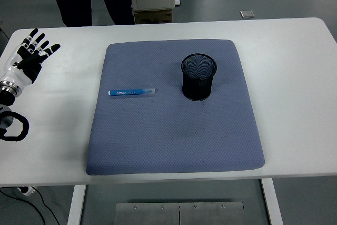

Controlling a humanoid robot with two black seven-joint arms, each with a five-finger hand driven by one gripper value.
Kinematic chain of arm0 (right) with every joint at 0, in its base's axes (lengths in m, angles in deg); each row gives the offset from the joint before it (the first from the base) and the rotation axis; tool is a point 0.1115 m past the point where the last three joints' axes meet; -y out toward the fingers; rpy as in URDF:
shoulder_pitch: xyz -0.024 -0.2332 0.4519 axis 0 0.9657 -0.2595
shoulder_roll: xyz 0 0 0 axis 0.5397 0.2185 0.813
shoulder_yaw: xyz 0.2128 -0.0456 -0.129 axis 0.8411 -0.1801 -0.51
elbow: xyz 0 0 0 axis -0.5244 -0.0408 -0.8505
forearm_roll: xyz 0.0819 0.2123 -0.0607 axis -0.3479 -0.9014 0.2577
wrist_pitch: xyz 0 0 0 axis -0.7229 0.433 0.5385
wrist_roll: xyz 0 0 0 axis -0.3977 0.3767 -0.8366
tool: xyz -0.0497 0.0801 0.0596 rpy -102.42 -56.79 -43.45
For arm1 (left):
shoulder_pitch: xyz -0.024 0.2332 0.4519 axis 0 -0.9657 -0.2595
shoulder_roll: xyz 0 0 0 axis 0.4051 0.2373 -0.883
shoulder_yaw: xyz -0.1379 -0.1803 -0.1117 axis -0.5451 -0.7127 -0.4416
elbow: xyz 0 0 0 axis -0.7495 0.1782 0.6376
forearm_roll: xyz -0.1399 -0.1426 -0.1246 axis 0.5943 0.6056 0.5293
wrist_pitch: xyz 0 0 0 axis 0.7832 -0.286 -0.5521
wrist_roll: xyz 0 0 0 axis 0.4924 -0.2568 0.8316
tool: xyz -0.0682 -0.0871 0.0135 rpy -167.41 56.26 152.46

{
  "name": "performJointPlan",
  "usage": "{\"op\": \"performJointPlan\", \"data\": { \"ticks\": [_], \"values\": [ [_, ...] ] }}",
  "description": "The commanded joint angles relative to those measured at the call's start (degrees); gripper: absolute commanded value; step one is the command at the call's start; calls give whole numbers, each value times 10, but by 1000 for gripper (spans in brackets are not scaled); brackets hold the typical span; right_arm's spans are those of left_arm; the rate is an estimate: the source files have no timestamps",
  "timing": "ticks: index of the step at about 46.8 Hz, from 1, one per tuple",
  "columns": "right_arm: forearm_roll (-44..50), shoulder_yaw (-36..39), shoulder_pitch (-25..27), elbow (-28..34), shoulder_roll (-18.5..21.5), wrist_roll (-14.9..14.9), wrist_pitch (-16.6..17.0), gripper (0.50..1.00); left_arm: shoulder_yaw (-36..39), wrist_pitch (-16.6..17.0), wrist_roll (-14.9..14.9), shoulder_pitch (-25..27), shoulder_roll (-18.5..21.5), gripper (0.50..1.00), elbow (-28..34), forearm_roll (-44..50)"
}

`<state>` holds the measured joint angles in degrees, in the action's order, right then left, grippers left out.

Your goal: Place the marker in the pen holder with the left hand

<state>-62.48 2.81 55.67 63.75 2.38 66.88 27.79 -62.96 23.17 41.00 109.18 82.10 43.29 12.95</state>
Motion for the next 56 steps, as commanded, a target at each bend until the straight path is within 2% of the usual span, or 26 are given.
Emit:
{"op": "performJointPlan", "data": {
  "ticks": [1, 56],
  "values": [
    [0, 0, 0, 0, 0, 0, 0, 1000, 0, -1, 1, -1, 0, 1000, 0, -1],
    [0, 0, 0, 0, 0, 0, 0, 1000, -6, -14, 1, 1, 0, 1000, -1, -2]
  ]
}}
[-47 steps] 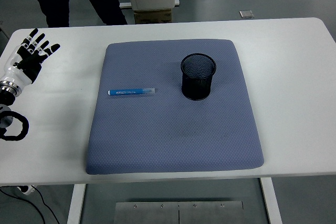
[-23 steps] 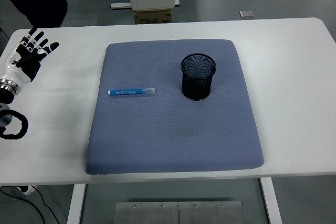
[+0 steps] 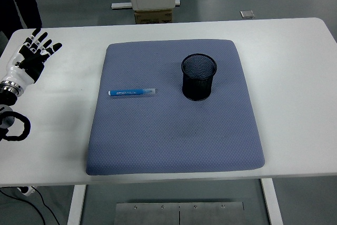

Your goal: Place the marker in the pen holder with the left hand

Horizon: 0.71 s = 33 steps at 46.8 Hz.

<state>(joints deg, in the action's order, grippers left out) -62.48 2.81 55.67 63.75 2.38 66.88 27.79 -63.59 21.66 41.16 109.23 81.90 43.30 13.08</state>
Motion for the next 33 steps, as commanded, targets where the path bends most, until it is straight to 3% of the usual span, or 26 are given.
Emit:
{"op": "performJointPlan", "data": {
  "ticks": [1, 26, 33],
  "values": [
    [0, 0, 0, 0, 0, 0, 0, 1000, 0, 2, 0, -1, 3, 1000, -1, -3],
    [0, 0, 0, 0, 0, 0, 0, 1000, 5, 4, -6, 28, 4, 1000, 2, -9],
    [0, 0, 0, 0, 0, 0, 0, 1000, 60, 5, -9, 56, 7, 1000, 34, -12]
  ]
}}
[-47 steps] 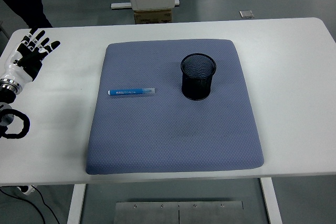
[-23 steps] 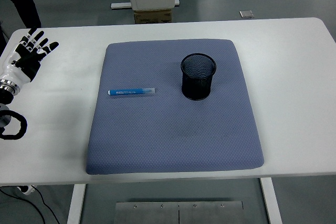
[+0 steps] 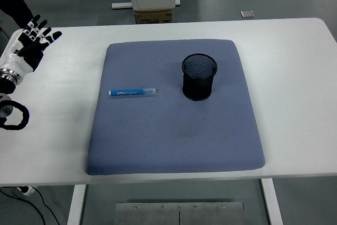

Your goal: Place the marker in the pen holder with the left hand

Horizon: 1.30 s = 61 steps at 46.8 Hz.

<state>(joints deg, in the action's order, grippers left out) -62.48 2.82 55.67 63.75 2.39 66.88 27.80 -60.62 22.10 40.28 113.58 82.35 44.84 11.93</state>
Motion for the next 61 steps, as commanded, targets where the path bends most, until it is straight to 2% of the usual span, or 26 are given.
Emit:
{"op": "performJointPlan", "data": {
  "ticks": [1, 11, 19, 20, 21, 27, 33, 42, 51, 61],
  "values": [
    [0, 0, 0, 0, 0, 0, 0, 1000, 46, 2, 0, 19, 3, 1000, 26, 0],
    [0, 0, 0, 0, 0, 0, 0, 1000, 183, -3, 2, 85, 14, 1000, 42, -3],
    [0, 0, 0, 0, 0, 0, 0, 1000, 218, -10, 8, 114, 15, 1000, 43, -6],
    [0, 0, 0, 0, 0, 0, 0, 1000, 232, -48, 10, 129, 15, 1000, 43, -6],
    [0, 0, 0, 0, 0, 0, 0, 1000, 235, -50, 11, 134, 15, 1000, 43, -6],
    [0, 0, 0, 0, 0, 0, 0, 1000, 311, -44, 12, 188, 11, 1000, 43, -9],
    [0, 0, 0, 0, 0, 0, 0, 1000, 383, -19, 12, 238, 8, 1000, 43, -10],
    [0, 0, 0, 0, 0, 0, 0, 1000, 435, -15, 11, 294, 16, 1000, 58, -42],
    [0, 0, 0, 0, 0, 0, 0, 1000, 439, -15, 11, 295, 15, 1000, 65, -171],
    [0, 0, 0, 0, 0, 0, 0, 1000, 447, -16, 5, 309, 10, 1000, 87, -249]
  ]
}}
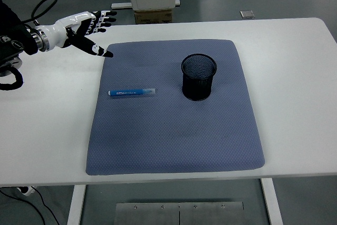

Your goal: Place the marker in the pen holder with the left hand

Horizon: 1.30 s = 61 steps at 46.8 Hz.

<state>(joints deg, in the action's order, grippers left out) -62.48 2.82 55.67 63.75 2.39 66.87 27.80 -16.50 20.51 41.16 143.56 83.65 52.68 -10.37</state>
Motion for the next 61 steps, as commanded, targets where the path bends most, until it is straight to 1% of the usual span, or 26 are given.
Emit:
{"op": "performJointPlan", "data": {
  "ticks": [1, 7, 10, 11, 14, 15, 18, 19, 23, 24, 27, 37, 41, 46, 51, 55, 61],
  "values": [
    [0, 0, 0, 0, 0, 0, 0, 1000, 9, 0, -5, 12, -3, 1000, 9, -36],
    [0, 0, 0, 0, 0, 0, 0, 1000, 26, -1, -5, 22, -8, 1000, 10, -71],
    [0, 0, 0, 0, 0, 0, 0, 1000, 32, -1, -5, 26, -19, 1000, 9, -84],
    [0, 0, 0, 0, 0, 0, 0, 1000, 51, -1, -5, 31, -36, 1000, 9, -113],
    [0, 0, 0, 0, 0, 0, 0, 1000, 51, -1, -5, 31, -36, 1000, 9, -113],
    [0, 0, 0, 0, 0, 0, 0, 1000, 92, 0, -4, 38, -45, 1000, 10, -143],
    [0, 0, 0, 0, 0, 0, 0, 1000, 98, 0, -4, 40, -48, 1000, 10, -143],
    [0, 0, 0, 0, 0, 0, 0, 1000, 119, 1, 1, 44, -60, 1000, 10, -143],
    [0, 0, 0, 0, 0, 0, 0, 1000, 130, 1, 1, 51, -60, 1000, 10, -147],
    [0, 0, 0, 0, 0, 0, 0, 1000, 135, 2, 2, 54, -60, 1000, 9, -166],
    [0, 0, 0, 0, 0, 0, 0, 1000, 135, 2, 2, 59, -61, 1000, 10, -190],
    [0, 0, 0, 0, 0, 0, 0, 1000, 135, -3, 2, 69, -62, 1000, 11, -192],
    [0, 0, 0, 0, 0, 0, 0, 1000, 143, -5, 2, 69, -63, 1000, 28, -195],
    [0, 0, 0, 0, 0, 0, 0, 1000, 152, -5, 2, 71, -63, 1000, 29, -195],
    [0, 0, 0, 0, 0, 0, 0, 1000, 159, -5, 2, 72, -64, 1000, 29, -203],
    [0, 0, 0, 0, 0, 0, 0, 1000, 159, -5, 2, 73, -71, 1000, 31, -232],
    [0, 0, 0, 0, 0, 0, 0, 1000, 159, -5, 3, 81, -73, 1000, 34, -233]
  ]
}}
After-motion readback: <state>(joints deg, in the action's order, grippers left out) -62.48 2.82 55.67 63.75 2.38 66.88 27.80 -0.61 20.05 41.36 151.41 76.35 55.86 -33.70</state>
